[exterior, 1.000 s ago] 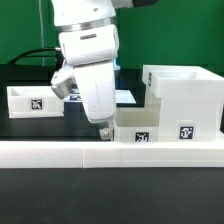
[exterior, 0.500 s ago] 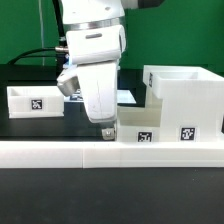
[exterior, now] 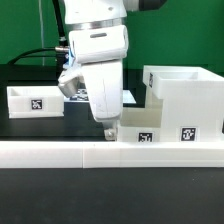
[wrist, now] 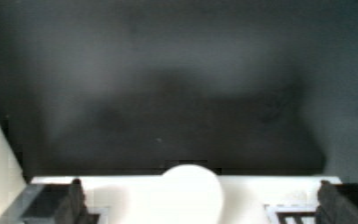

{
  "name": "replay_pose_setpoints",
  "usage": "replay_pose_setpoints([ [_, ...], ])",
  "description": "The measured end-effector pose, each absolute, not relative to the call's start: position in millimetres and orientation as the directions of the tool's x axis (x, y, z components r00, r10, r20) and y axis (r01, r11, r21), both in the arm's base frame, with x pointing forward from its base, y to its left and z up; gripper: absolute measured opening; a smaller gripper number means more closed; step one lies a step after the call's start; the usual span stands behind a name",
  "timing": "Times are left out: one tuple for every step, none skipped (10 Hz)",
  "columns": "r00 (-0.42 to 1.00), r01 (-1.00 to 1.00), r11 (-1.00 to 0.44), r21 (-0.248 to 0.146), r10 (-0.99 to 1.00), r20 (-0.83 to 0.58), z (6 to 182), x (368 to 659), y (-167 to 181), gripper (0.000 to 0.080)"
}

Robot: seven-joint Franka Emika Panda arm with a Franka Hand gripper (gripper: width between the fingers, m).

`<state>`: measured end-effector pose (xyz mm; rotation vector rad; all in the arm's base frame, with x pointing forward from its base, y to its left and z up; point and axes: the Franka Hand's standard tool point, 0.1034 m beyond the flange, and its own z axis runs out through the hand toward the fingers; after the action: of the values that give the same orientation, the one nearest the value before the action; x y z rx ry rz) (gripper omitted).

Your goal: Assemble drawer

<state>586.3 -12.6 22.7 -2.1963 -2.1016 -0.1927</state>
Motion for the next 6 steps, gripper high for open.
replay_pose_setpoints([
  [0.000,1.000,-0.001,0.011,0.988,0.156,21.9,586.0,-6.8,0.0648],
  [0.002,1.000,-0.003,0.009,0.987,0.160,22.0,585.9,-0.1,0.0648],
  [0.005,1.000,-0.006,0.009,0.987,0.159,21.5,585.6,-2.5,0.0648],
  [0.007,1.000,-0.009,0.008,0.987,0.159,21.3,585.4,-3.6,0.0648],
  [0.007,1.000,-0.008,0.008,0.987,0.159,21.2,585.3,-3.5,0.0648],
  [0.006,1.000,-0.008,0.008,0.987,0.159,21.1,585.2,-2.9,0.0648],
])
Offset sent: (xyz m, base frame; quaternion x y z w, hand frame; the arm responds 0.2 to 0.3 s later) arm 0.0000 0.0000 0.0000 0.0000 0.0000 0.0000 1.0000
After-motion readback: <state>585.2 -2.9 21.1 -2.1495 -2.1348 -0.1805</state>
